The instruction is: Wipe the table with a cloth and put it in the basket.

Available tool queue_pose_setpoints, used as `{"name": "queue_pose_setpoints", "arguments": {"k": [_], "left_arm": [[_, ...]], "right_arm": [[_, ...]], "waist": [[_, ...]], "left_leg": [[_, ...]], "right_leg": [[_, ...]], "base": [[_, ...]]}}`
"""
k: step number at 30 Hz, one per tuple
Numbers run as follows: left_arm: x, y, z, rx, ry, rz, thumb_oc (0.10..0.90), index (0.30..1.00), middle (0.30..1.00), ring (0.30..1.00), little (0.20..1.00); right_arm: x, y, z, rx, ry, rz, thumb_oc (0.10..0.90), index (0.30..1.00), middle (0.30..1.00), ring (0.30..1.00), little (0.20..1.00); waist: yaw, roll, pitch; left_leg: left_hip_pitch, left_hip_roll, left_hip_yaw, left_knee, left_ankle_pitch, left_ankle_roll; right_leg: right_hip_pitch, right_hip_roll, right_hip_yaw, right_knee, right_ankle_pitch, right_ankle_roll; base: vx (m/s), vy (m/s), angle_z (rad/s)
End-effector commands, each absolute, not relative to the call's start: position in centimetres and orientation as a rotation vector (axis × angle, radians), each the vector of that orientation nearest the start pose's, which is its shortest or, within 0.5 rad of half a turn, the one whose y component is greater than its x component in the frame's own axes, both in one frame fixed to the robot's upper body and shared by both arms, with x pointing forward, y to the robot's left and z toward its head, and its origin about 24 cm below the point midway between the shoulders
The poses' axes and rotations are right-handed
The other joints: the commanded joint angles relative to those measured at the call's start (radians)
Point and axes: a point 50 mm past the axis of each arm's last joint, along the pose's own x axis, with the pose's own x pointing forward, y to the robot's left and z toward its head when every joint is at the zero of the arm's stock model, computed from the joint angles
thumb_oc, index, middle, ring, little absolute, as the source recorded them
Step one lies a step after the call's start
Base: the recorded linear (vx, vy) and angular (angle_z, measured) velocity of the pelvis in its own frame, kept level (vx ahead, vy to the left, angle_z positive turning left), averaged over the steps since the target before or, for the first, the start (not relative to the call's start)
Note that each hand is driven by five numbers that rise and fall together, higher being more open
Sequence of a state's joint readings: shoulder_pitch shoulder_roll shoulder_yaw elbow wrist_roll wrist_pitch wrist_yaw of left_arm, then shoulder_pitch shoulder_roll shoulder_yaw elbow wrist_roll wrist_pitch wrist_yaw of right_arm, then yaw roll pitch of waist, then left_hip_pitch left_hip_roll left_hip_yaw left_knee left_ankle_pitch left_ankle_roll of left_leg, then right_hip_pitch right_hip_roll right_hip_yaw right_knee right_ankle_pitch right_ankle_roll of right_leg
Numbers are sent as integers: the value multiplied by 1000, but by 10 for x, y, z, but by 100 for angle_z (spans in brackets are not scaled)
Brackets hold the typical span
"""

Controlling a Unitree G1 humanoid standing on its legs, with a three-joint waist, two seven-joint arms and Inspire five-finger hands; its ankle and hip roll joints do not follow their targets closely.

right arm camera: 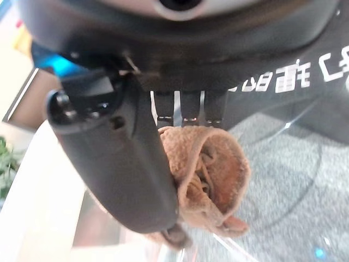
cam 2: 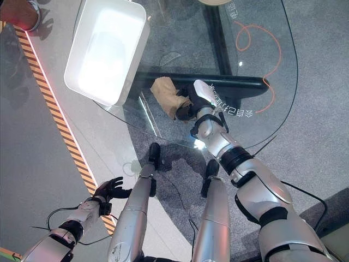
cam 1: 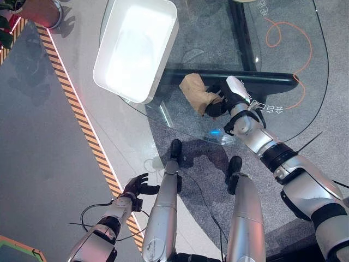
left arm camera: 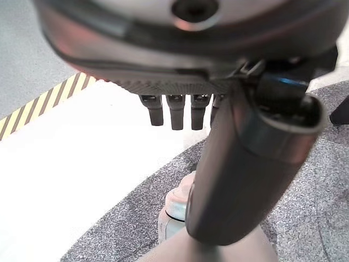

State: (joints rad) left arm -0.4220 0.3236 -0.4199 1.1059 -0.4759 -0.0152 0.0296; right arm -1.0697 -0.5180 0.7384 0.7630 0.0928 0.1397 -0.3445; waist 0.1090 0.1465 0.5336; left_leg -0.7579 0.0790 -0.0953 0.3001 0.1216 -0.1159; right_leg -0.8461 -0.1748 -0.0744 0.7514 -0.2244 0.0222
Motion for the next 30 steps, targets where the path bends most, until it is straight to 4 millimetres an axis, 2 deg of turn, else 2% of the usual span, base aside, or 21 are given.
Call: {"name": "queue_pose_setpoints", "arguments": {"k": [1,7,18,27,30], "left_arm": [[253,225,-87,174,776,44,800,900,900,900,900],[253,228,-85,169,774,50,800,900,900,900,900],[253,236,-83,163,771,65,800,900,900,900,900],[253,244,-81,161,772,85,800,900,900,900,900],[253,246,-80,163,773,89,800,900,900,900,900]], "right_arm": [[405,-173,277,-776,-482,-324,100,300,300,300,200],[403,-198,280,-753,-464,-449,100,300,300,300,200],[395,-256,275,-742,-361,-725,100,300,300,300,200],[377,-312,258,-627,-244,-988,100,300,300,300,200],[372,-325,254,-602,-217,-1044,100,300,300,300,200]], "waist": [[-7,-3,-14],[-13,-6,-14],[-23,-11,-14],[-32,-25,-14],[-34,-28,-14]], "left_leg": [[-10,-32,75,158,-111,91],[-19,-30,73,166,-117,93],[-30,-29,73,175,-128,99],[-36,-23,71,182,-140,104],[-38,-22,70,185,-142,106]], "right_leg": [[22,-16,-25,-163,168,7],[15,-15,-23,-158,165,6],[10,-12,-20,-164,164,8],[12,-6,-20,-170,163,12],[11,-3,-20,-169,163,13]], "base": [[0,0,0],[0,0,0],[0,0,0],[0,0,0],[0,0,0]]}}
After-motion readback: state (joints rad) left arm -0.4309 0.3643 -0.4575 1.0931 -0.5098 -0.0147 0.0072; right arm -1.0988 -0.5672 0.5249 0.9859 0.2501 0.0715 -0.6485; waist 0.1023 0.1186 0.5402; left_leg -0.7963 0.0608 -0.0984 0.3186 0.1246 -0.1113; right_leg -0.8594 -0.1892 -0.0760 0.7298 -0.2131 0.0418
